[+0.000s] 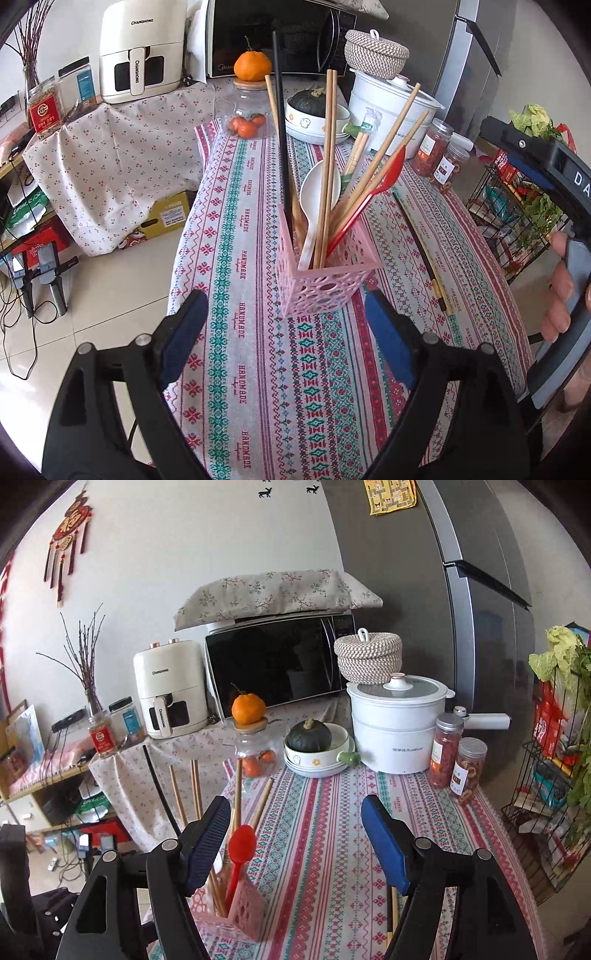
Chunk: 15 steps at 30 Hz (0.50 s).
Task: Organize utensils
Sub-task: 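Move the left gripper to the black chopstick and grasp it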
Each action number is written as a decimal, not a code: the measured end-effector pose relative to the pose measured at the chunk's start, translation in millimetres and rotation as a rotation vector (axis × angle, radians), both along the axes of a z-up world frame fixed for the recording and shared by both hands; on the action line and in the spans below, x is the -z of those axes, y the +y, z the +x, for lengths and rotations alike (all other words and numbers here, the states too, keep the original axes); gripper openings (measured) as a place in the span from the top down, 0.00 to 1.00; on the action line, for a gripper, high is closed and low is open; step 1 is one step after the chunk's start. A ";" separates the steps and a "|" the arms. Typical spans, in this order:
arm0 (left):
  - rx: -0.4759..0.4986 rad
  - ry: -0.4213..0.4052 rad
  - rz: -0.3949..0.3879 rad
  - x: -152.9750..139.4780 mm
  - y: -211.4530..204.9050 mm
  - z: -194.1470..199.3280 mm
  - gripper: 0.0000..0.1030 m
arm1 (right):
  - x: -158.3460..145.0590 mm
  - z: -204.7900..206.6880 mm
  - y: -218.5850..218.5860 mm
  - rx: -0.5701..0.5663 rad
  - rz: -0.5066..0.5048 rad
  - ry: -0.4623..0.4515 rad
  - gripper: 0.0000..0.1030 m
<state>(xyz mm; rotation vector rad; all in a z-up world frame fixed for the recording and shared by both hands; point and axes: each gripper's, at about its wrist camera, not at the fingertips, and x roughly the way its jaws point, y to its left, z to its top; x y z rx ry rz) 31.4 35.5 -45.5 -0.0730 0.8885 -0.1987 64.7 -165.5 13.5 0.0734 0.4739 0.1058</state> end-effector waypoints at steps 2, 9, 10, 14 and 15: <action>0.006 0.000 0.015 -0.1 -8.1 -1.9 0.13 | 1.3 -2.8 -13.5 0.014 -0.013 0.029 0.21; 0.041 0.019 0.068 4.8 -40.6 -8.2 0.09 | 10.2 -6.2 -63.7 0.082 -0.023 0.151 0.15; 0.051 0.023 0.077 6.0 -45.9 -8.8 0.09 | 12.5 -5.1 -70.4 0.086 -0.027 0.175 0.15; 0.103 0.040 0.124 12.9 -72.3 -11.9 0.09 | 24.0 0.5 -94.9 0.101 -0.036 0.280 0.15; 0.115 0.045 0.136 14.8 -79.2 -12.3 0.09 | 27.5 2.2 -101.8 0.106 -0.033 0.310 0.15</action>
